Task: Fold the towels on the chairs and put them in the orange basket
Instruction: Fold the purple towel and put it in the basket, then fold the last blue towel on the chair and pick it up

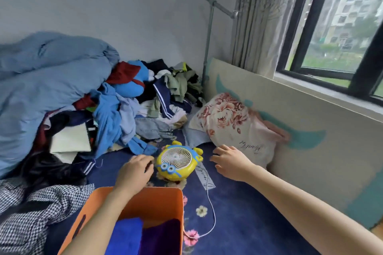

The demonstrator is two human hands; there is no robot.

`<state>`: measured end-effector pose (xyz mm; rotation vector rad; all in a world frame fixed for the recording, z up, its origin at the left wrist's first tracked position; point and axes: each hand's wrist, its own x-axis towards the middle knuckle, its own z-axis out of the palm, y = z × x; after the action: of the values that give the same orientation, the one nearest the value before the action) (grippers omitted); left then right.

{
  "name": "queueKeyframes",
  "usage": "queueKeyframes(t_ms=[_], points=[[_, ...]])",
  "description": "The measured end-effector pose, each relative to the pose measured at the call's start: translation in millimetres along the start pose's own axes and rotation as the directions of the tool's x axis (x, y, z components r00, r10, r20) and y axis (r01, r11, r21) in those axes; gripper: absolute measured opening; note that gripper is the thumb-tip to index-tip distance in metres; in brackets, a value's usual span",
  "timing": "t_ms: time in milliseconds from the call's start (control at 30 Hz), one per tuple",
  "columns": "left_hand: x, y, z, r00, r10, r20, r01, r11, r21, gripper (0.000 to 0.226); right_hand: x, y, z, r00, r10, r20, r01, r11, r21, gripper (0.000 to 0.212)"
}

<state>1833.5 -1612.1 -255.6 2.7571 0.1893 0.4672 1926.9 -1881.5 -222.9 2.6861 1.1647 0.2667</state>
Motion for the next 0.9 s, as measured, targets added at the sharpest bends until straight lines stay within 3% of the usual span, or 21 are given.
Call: queueKeyframes(t_ms=[167,300,367,467,567,667,767,900], points=[[-81,-25,-11,0.942,-0.323,-0.091,0.322,0.946,-0.032,0.029,38,-44,1,0.955,-0.296,0.033,0.297,0.955,-0.026,0.035],[-162,-26,-40,0.808,-0.547,-0.219,0.561,0.828,-0.002,0.028,64,-118,-17,0.773,-0.608,-0.181,0.608,0.792,-0.060,0.012],[-219,-25,-56,0.674,-0.666,-0.319,0.706,0.708,0.014,0.025,66,-170,-20,0.620,-0.737,-0.267,0.751,0.657,-0.070,0.012],[-325,-23,-76,0.487,-0.735,-0.471,0.845,0.534,0.040,0.020,44,-256,-37,0.458,-0.843,-0.282,0.858,0.502,-0.107,0.020],[-439,-16,-98,0.233,-0.825,-0.515,0.958,0.285,-0.023,0.011,7,-335,-64,0.250,-0.912,-0.326,0.937,0.313,-0.156,0.027],[-517,25,-123,0.042,-0.832,-0.552,0.989,0.113,-0.094,0.012,-33,-397,-91,0.100,-0.935,-0.340,0.968,0.171,-0.185,0.037],[-578,76,-138,-0.198,-0.803,-0.563,0.970,-0.078,-0.230,0.017,-85,-455,-120,-0.051,-0.935,-0.352,0.983,0.016,-0.184,0.041],[-662,120,-151,-0.360,-0.776,-0.518,0.921,-0.206,-0.331,0.027,-164,-523,-152,-0.226,-0.895,-0.384,0.960,-0.139,-0.242,0.044]])
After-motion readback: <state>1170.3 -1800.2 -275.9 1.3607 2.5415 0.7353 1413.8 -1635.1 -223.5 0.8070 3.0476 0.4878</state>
